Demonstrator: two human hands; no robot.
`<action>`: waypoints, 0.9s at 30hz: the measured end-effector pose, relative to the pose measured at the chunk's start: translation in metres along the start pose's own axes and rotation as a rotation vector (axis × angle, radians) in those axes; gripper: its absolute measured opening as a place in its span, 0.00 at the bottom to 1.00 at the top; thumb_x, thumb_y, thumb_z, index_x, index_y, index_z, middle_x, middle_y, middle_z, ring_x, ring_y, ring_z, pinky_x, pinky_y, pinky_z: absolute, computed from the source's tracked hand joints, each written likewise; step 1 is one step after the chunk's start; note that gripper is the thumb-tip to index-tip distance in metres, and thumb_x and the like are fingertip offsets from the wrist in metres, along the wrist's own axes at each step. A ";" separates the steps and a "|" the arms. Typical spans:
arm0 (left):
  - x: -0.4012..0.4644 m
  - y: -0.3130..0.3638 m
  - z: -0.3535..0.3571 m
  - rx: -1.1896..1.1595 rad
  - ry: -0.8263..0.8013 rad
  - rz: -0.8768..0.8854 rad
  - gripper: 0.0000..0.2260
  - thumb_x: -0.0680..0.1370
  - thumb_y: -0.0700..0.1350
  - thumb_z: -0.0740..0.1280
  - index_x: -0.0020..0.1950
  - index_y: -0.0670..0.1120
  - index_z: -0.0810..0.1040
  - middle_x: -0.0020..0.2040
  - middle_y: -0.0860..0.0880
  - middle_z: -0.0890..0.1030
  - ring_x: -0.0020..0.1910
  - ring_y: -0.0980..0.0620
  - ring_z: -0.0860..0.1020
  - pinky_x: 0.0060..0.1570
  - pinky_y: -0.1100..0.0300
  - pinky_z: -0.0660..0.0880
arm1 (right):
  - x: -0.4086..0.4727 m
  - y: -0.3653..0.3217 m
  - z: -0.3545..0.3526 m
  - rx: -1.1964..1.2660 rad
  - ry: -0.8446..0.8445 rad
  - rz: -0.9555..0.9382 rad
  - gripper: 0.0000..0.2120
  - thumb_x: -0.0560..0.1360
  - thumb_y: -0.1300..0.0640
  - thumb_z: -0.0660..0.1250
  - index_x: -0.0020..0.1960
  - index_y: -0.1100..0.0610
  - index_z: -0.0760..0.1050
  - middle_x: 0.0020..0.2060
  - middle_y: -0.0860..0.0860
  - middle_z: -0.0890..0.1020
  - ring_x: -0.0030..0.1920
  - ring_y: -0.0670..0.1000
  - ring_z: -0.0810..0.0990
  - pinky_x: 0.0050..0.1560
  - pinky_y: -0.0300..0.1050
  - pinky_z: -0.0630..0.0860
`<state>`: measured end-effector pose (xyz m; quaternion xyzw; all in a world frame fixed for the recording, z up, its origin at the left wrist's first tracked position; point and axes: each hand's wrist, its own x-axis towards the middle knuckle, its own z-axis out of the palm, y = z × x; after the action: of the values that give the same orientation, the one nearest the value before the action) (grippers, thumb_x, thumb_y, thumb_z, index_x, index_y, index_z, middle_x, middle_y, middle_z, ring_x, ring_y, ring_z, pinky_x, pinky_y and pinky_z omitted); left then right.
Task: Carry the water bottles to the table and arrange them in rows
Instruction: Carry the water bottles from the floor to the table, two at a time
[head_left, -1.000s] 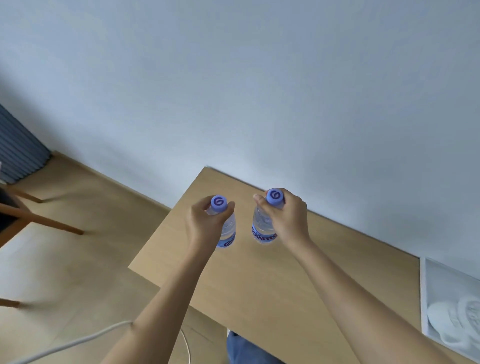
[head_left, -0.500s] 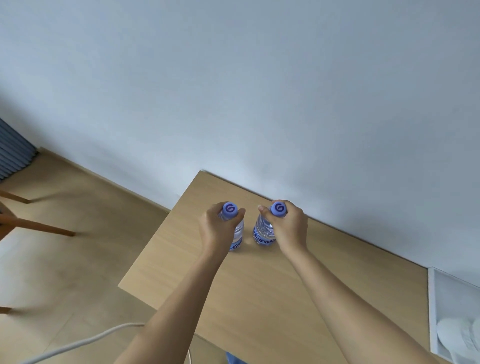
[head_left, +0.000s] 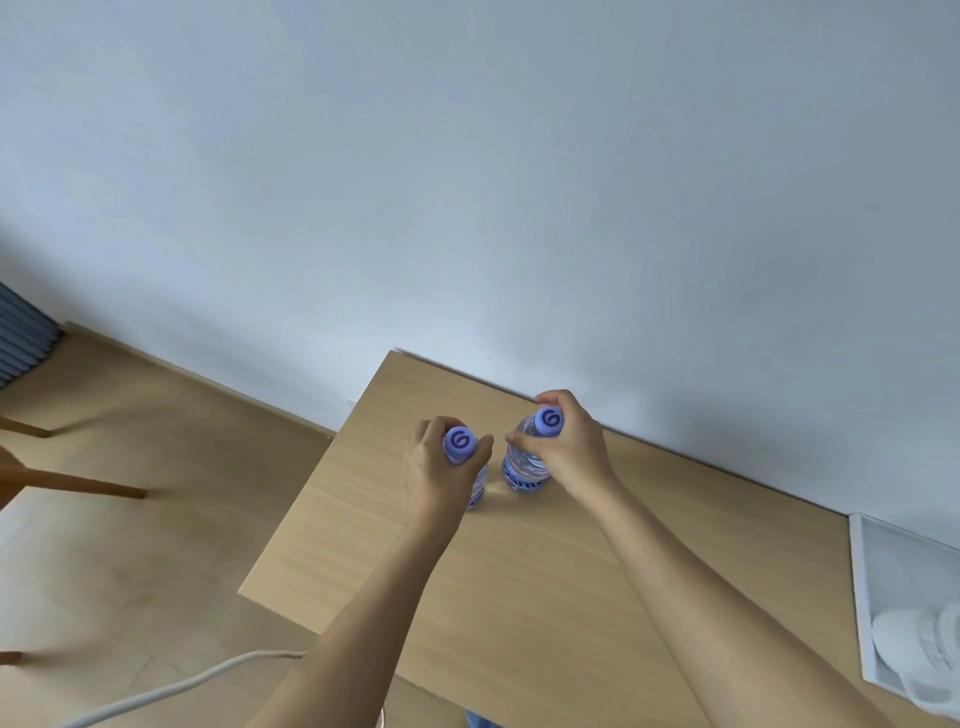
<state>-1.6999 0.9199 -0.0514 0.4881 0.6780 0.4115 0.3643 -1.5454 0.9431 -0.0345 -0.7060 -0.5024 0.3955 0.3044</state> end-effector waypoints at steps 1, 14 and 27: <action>0.001 0.000 -0.002 -0.002 -0.013 -0.004 0.12 0.70 0.47 0.78 0.45 0.47 0.76 0.46 0.51 0.75 0.45 0.49 0.78 0.45 0.52 0.78 | -0.001 -0.001 -0.001 0.005 -0.023 0.003 0.31 0.66 0.53 0.81 0.64 0.52 0.70 0.51 0.44 0.76 0.52 0.46 0.75 0.46 0.34 0.70; -0.030 0.032 -0.040 0.016 -0.144 0.145 0.14 0.74 0.43 0.72 0.58 0.49 0.75 0.56 0.55 0.74 0.54 0.56 0.75 0.49 0.60 0.73 | -0.070 -0.010 -0.027 -0.004 0.159 -0.068 0.31 0.71 0.55 0.77 0.71 0.52 0.69 0.68 0.46 0.74 0.69 0.46 0.70 0.55 0.34 0.63; -0.176 0.052 -0.057 0.047 -0.609 0.469 0.08 0.76 0.44 0.71 0.54 0.48 0.79 0.50 0.58 0.79 0.54 0.57 0.76 0.49 0.76 0.67 | -0.283 0.036 -0.057 0.146 0.484 0.096 0.25 0.73 0.55 0.75 0.68 0.52 0.72 0.66 0.48 0.76 0.67 0.47 0.73 0.58 0.38 0.66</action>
<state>-1.6869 0.7490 0.0351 0.7382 0.4179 0.3040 0.4336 -1.5313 0.6617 0.0357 -0.7792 -0.3510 0.2642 0.4470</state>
